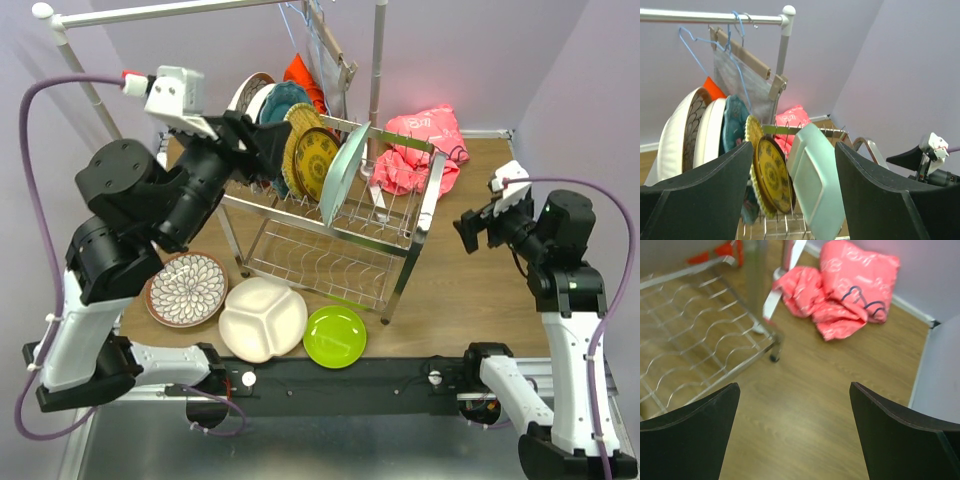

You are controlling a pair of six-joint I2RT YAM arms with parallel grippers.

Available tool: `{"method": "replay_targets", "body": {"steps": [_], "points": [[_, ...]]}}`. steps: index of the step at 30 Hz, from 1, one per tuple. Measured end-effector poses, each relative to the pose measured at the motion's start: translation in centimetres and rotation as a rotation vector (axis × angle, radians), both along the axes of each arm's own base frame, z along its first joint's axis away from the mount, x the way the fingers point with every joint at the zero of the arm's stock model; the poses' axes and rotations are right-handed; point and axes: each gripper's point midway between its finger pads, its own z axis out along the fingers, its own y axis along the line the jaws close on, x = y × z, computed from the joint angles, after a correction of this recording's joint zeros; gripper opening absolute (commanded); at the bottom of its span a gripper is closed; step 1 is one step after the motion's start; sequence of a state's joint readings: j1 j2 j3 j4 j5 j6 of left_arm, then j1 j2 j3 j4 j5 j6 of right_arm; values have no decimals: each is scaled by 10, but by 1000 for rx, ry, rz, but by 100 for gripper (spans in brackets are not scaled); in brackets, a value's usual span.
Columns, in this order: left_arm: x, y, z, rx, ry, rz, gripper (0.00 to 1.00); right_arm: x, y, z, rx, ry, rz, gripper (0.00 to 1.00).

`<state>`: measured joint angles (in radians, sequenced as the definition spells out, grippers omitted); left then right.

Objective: Load the plates into the dish rack
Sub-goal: Grab a plate with the left arm

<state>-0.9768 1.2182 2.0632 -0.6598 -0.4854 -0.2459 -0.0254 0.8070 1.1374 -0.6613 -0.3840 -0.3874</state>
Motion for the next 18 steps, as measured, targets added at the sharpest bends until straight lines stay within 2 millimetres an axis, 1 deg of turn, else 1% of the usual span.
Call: {"method": "replay_targets", "body": {"steps": [3, 7, 9, 12, 13, 15, 16, 18], "points": [[-8, 12, -10, -13, 21, 1, 76, -20, 6, -24, -19, 66, 54, 100], [-20, 25, -32, -32, 86, -8, 76, -36, 11, -48, -36, 146, 104, 100], [-25, 30, -46, -37, 130, -11, 76, -42, 13, -57, -46, 182, 131, 100], [-32, 36, -70, -40, 195, -13, 76, -50, 16, -68, -64, 220, 166, 100], [-35, 39, -82, -40, 224, -12, 76, -54, 17, -71, -70, 231, 182, 100], [-38, 42, -98, -39, 262, -10, 76, -57, 18, -74, -80, 241, 200, 100], [-41, 44, -111, -38, 294, -7, 76, -60, 18, -76, -86, 250, 212, 100], [-42, 44, -130, -32, 333, 0, 76, -63, 19, -78, -94, 259, 226, 100]]}}
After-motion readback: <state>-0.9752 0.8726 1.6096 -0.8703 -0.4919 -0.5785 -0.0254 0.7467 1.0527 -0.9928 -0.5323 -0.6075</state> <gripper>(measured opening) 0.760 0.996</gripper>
